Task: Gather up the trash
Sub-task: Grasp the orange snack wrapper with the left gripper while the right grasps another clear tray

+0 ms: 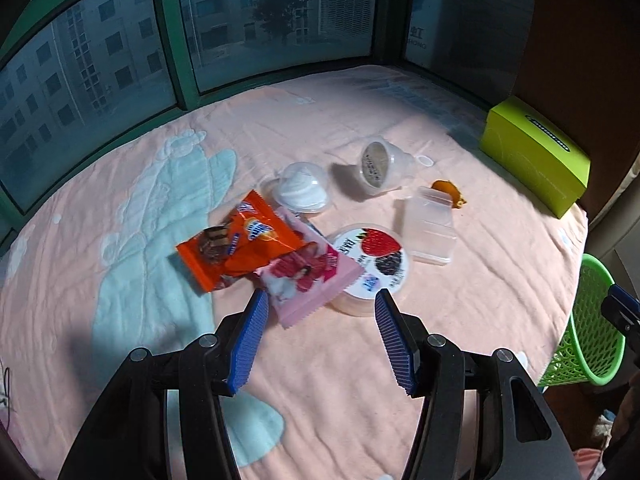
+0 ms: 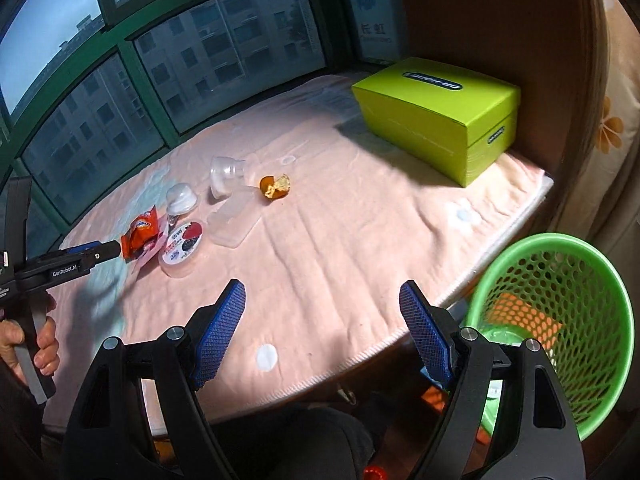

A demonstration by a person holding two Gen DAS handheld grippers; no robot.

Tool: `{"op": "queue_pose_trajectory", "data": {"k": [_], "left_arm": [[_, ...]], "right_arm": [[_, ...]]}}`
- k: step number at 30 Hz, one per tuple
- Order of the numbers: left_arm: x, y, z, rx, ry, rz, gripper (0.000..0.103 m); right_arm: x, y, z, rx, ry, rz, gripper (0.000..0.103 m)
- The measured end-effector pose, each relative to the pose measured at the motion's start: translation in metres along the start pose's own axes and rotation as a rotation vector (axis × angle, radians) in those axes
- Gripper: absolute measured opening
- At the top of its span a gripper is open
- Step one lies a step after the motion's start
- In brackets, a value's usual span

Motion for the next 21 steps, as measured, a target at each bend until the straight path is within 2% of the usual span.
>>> {"op": "queue_pose_trajectory", "data": {"k": [7,10,13,15,21], "left_arm": [[-0.054,-0.006,-0.018,-0.036,0.023,0.006,0.054],[-0.070,-0.007,-0.028,-0.049,0.011,-0.014,0.054],[-0.080,-0.006,-0.034,-0.050,-0.005,-0.052,0.054],[-0.087,-0.005,-0.040,-0.054,-0.019,-0.077,0.059],[-0.094,-0.001,-0.060,-0.066,-0.063,-0.167,0.063]], "right_arm": [[-0.038,0.010,-0.032,-0.043,0.027,0.022,0.079],[-0.053,0.018,-0.049,-0.064,0.038,0.013,0.079],[-0.066,0.024,-0.070,-0.102,0.036,-0.006,0.079],[-0.076,0.027,-0.085,-0.128,0.045,-0.013,0.079],[-0.100,0.033,-0.126,-0.183,0.028,-0.046,0.078]]}}
Point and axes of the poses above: each gripper's, at about its wrist camera, not at the fingertips, and z roughly against the way its jaws point, x to its right, y to its top, the point moved 3 cm from there along -z, roughly the way its jaws point, and after that the axes turned 14 degrees about -z, right-handed, at the moved point
